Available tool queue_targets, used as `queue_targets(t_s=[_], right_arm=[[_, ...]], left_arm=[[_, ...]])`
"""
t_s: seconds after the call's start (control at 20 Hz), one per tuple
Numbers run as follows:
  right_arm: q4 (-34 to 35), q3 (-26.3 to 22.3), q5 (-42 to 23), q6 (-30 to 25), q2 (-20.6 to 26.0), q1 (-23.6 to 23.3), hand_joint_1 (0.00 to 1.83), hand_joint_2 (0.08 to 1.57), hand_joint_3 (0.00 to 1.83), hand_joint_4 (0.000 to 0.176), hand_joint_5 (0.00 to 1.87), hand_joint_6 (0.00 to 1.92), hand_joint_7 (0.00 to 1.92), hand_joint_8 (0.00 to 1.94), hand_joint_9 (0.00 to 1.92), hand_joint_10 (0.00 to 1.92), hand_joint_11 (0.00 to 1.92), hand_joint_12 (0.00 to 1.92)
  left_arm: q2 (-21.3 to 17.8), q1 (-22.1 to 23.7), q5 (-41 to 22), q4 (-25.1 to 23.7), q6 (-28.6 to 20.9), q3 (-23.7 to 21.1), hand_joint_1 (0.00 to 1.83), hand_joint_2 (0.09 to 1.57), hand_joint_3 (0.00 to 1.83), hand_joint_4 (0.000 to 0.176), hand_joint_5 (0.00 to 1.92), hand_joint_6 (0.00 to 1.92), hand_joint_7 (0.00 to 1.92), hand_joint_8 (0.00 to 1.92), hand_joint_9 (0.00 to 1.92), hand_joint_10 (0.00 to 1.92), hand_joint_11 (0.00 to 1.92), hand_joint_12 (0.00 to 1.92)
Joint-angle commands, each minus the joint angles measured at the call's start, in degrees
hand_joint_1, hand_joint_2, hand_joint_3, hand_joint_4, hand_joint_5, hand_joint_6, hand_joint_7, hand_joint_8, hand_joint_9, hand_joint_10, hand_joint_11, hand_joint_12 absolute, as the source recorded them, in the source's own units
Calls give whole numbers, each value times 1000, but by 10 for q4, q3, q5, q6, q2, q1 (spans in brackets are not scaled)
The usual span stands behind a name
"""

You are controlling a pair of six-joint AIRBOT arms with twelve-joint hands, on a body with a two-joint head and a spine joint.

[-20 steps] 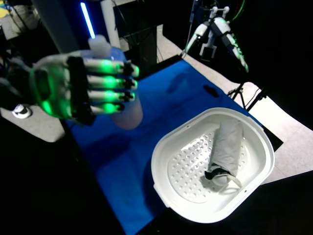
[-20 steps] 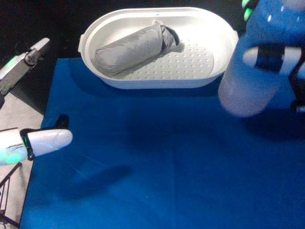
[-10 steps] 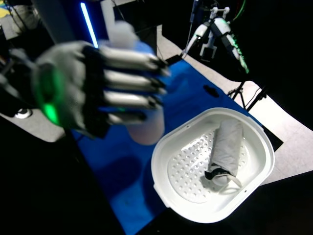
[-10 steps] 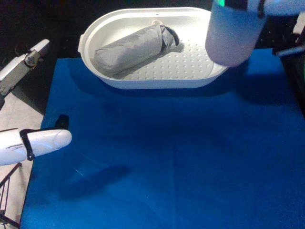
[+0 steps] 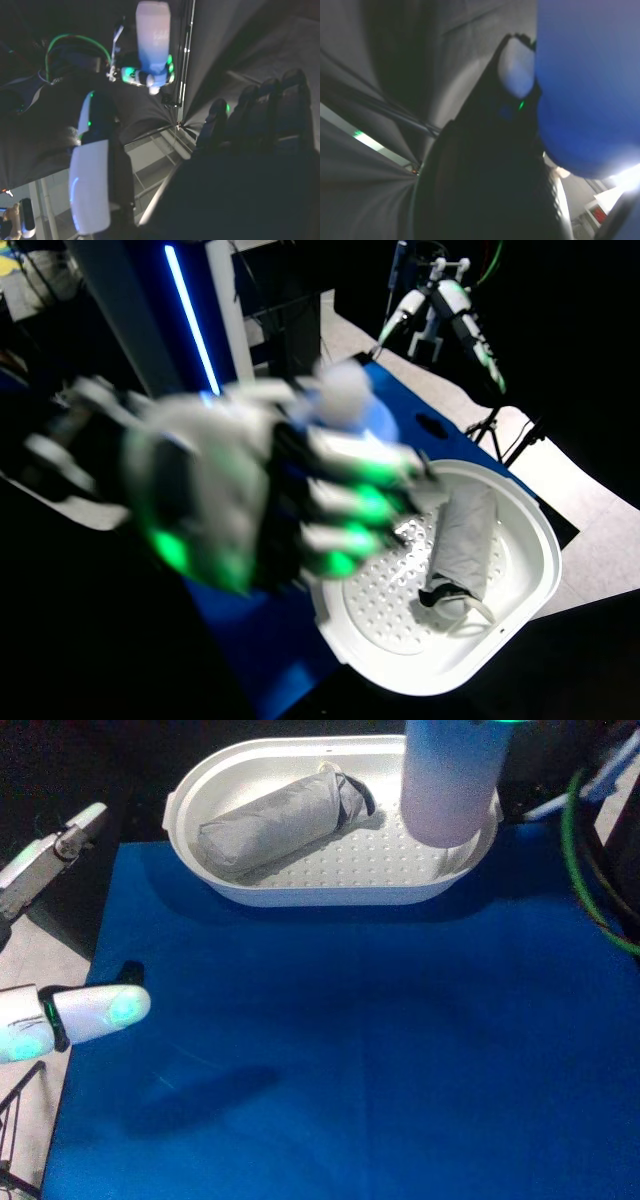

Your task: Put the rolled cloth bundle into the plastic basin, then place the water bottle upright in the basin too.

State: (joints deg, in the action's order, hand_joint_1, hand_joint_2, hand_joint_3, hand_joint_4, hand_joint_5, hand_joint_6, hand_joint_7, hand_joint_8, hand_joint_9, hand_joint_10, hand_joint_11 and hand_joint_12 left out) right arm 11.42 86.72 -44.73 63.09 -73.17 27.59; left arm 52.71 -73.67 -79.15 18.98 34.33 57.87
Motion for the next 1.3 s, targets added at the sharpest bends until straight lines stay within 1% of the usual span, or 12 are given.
queue_targets(t_s=[0.0, 0.25, 0.3, 0.45, 0.65, 0.75, 0.8, 0.9, 1.0, 1.15, 1.2, 1.25], right_arm=[[17, 10, -73, -9, -4, -14, 1005, 1222, 1, 0, 792, 1270, 925, 1890, 1165, 1921, 1213, 1921], [26, 51, -67, -9, -48, -14, 1074, 1232, 0, 0, 771, 1290, 1021, 1875, 1264, 1921, 1316, 1921], [28, 60, -67, -21, -54, -14, 1084, 1235, 0, 0, 765, 1297, 1166, 1739, 1287, 1921, 1331, 1921], [28, 73, -67, -27, -66, -13, 1081, 1237, 0, 0, 762, 1302, 1215, 1771, 1335, 1921, 1386, 1921], [32, 80, -67, -35, -80, 4, 1101, 1209, 0, 0, 812, 1225, 1081, 1767, 1274, 1921, 1306, 1921], [41, 84, -67, -35, -85, 14, 1101, 1210, 0, 0, 810, 1229, 1067, 1804, 1267, 1921, 1332, 1921], [48, 87, -67, -36, -87, 21, 1104, 1207, 0, 0, 814, 1223, 1108, 1801, 1292, 1921, 1364, 1921], [53, 92, -65, -40, -92, 29, 1106, 1205, 0, 0, 817, 1217, 1164, 1819, 1334, 1921, 1392, 1921], [57, 95, -62, -40, -97, 36, 1112, 1198, 0, 0, 831, 1195, 1125, 1853, 1324, 1921, 1391, 1921], [61, 96, -58, -40, -99, 46, 1124, 1176, 0, 0, 870, 1135, 1090, 1795, 1263, 1921, 1319, 1921], [61, 96, -57, -40, -99, 47, 1126, 1171, 0, 0, 878, 1123, 1048, 1771, 1200, 1921, 1246, 1921], [61, 96, -57, -40, -99, 48, 1097, 1172, 0, 0, 876, 1133, 972, 1636, 1085, 1879, 1094, 1921]], left_arm=[[3, 9, -68, 0, -8, 4, 623, 896, 8, 176, 0, 0, 0, 0, 0, 0, 0, 0], [11, 16, -76, -5, -14, 12, 643, 872, 0, 176, 0, 0, 0, 0, 0, 0, 0, 0], [14, 16, -80, -5, -20, 16, 640, 875, 0, 164, 0, 0, 0, 0, 0, 0, 0, 0], [14, 17, -92, -5, -20, 16, 662, 878, 0, 151, 0, 0, 0, 0, 0, 0, 0, 0], [11, 20, -101, -13, -21, 17, 647, 865, 0, 118, 0, 0, 0, 0, 0, 0, 0, 0], [13, 21, -103, -13, -21, 16, 641, 855, 0, 133, 0, 0, 0, 0, 0, 0, 0, 0], [13, 21, -103, -14, -21, 16, 640, 842, 0, 163, 0, 0, 0, 0, 0, 0, 0, 0], [13, 21, -103, -14, -21, 15, 628, 832, 0, 170, 0, 0, 0, 0, 0, 0, 0, 0], [13, 21, -105, -14, -21, 14, 616, 847, 0, 171, 0, 0, 0, 0, 0, 0, 0, 0], [13, 21, -107, -15, -23, 14, 621, 838, 0, 149, 0, 0, 0, 0, 0, 0, 1, 0], [13, 21, -107, -15, -23, 14, 620, 838, 0, 143, 0, 0, 0, 0, 0, 0, 3, 1], [13, 21, -107, -15, -23, 14, 620, 850, 3, 153, 0, 0, 0, 0, 0, 0, 2, 1]])
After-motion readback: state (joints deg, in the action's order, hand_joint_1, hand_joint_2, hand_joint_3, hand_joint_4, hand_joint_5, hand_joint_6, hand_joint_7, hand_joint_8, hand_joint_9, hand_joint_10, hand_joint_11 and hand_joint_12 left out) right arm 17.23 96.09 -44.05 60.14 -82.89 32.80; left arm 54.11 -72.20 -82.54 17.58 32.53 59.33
